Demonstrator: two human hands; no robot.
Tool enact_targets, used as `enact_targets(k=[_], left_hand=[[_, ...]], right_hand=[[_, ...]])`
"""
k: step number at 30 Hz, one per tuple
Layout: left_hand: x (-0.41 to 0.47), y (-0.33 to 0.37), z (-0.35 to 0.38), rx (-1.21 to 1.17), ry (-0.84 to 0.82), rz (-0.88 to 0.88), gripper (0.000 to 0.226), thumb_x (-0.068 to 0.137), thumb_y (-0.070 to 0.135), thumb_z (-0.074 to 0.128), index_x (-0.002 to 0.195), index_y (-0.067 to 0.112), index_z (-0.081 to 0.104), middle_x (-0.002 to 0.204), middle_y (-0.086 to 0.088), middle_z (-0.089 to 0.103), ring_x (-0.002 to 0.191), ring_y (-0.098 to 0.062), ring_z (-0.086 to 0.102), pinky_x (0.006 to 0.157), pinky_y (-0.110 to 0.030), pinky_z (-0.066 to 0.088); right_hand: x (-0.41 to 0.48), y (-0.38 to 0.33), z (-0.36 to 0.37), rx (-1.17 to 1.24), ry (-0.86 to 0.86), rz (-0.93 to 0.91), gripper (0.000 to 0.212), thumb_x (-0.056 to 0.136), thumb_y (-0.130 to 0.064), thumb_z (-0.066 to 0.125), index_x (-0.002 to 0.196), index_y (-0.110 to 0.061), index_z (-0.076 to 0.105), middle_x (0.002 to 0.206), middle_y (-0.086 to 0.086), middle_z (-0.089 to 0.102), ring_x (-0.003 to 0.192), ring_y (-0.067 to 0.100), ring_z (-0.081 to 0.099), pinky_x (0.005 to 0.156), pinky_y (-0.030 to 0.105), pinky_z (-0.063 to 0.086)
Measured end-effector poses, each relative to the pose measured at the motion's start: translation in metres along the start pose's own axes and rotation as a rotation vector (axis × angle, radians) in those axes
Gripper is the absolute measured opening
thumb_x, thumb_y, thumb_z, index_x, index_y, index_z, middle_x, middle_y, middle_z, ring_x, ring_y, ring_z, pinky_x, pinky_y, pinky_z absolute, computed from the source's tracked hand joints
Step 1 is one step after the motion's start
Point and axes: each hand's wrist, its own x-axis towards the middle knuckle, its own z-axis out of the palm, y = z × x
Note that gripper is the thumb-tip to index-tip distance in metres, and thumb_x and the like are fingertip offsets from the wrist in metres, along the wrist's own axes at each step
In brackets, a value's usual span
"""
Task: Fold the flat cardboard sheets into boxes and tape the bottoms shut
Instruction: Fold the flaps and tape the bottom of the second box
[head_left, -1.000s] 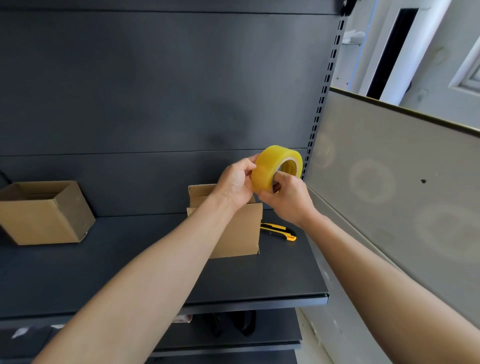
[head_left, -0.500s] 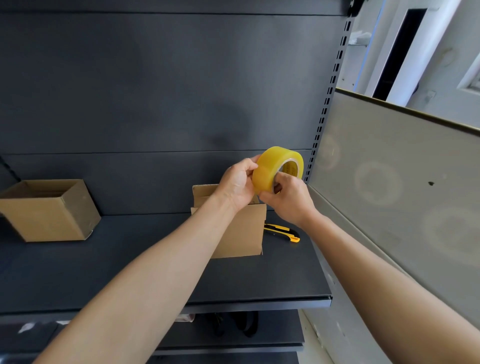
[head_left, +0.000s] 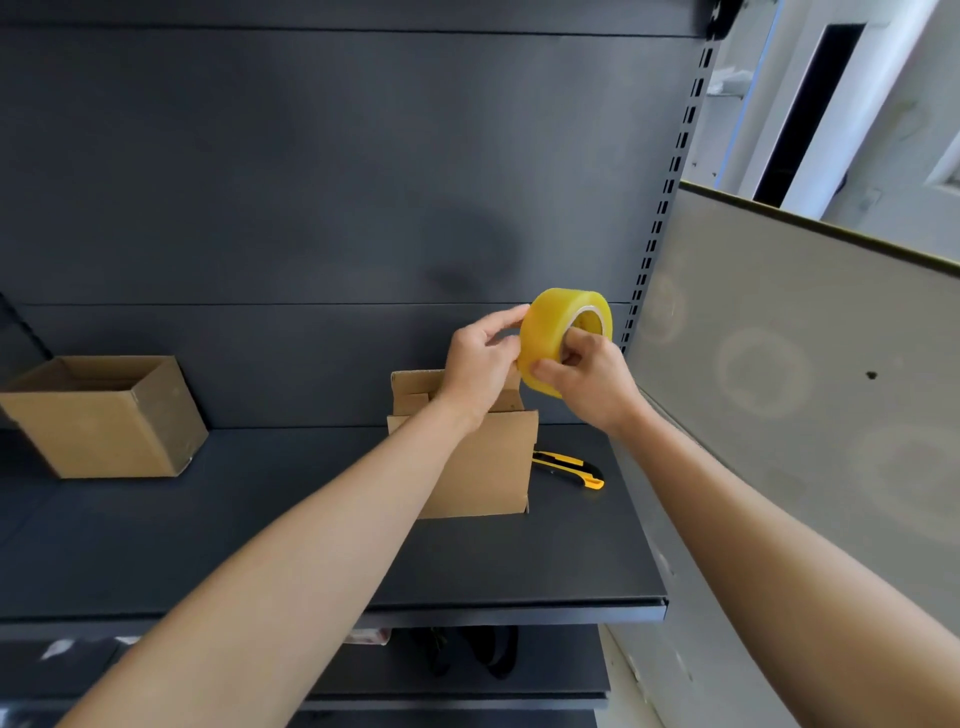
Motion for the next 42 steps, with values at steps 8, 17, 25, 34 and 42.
enact_targets(k=[8, 17, 25, 34, 42], left_hand=[[-0.002, -0.008, -0.011, 0.302, 0.062, 0.237, 0.028, 0.092, 0.006, 0.056, 0.118, 0.008, 0.065, 0.110, -0.007, 0.068, 0.099, -0.019, 0.065, 0.088, -0.038, 0.055], [0.001, 0.002, -0.015, 0.443, 0.121, 0.309, 0.010, 0.091, 0.005, 0.057, 0.085, 0.003, 0.065, 0.087, -0.001, 0.060, 0.082, -0.023, 0.062, 0.068, -0.034, 0.057], [0.003, 0.003, -0.016, 0.755, 0.041, 0.378, 0.017, 0.098, 0.014, 0.045, 0.090, 0.004, 0.056, 0.094, -0.002, 0.051, 0.082, -0.023, 0.053, 0.072, -0.039, 0.048], [0.004, 0.002, -0.019, 0.903, -0.084, 0.318, 0.009, 0.095, 0.010, 0.045, 0.090, 0.005, 0.050, 0.095, -0.008, 0.052, 0.079, -0.019, 0.049, 0.065, -0.029, 0.042], [0.010, -0.002, -0.015, 0.522, 0.014, 0.201, 0.028, 0.095, 0.010, 0.053, 0.121, 0.003, 0.062, 0.110, -0.006, 0.060, 0.099, -0.020, 0.059, 0.087, -0.038, 0.052]], right_hand=[[0.006, -0.004, -0.008, 0.011, -0.102, 0.000, 0.026, 0.078, -0.012, 0.065, 0.064, -0.015, 0.043, 0.061, -0.003, 0.040, 0.054, 0.012, 0.035, 0.050, 0.022, 0.030], [-0.002, -0.007, -0.003, 0.000, -0.155, -0.038, 0.030, 0.079, -0.012, 0.066, 0.063, -0.015, 0.041, 0.062, -0.004, 0.036, 0.053, 0.011, 0.034, 0.042, 0.011, 0.029], [-0.003, -0.006, -0.007, -0.002, -0.174, -0.031, 0.029, 0.080, -0.013, 0.065, 0.066, -0.012, 0.040, 0.063, -0.003, 0.034, 0.054, 0.013, 0.032, 0.043, 0.013, 0.028], [-0.003, -0.007, -0.003, -0.078, -0.149, -0.015, 0.038, 0.083, -0.017, 0.062, 0.061, -0.014, 0.031, 0.062, -0.001, 0.030, 0.056, 0.016, 0.028, 0.052, 0.028, 0.026], [0.005, -0.004, -0.008, -0.124, -0.101, -0.050, 0.037, 0.085, -0.019, 0.061, 0.060, -0.017, 0.033, 0.061, -0.003, 0.033, 0.054, 0.014, 0.030, 0.051, 0.029, 0.028]])
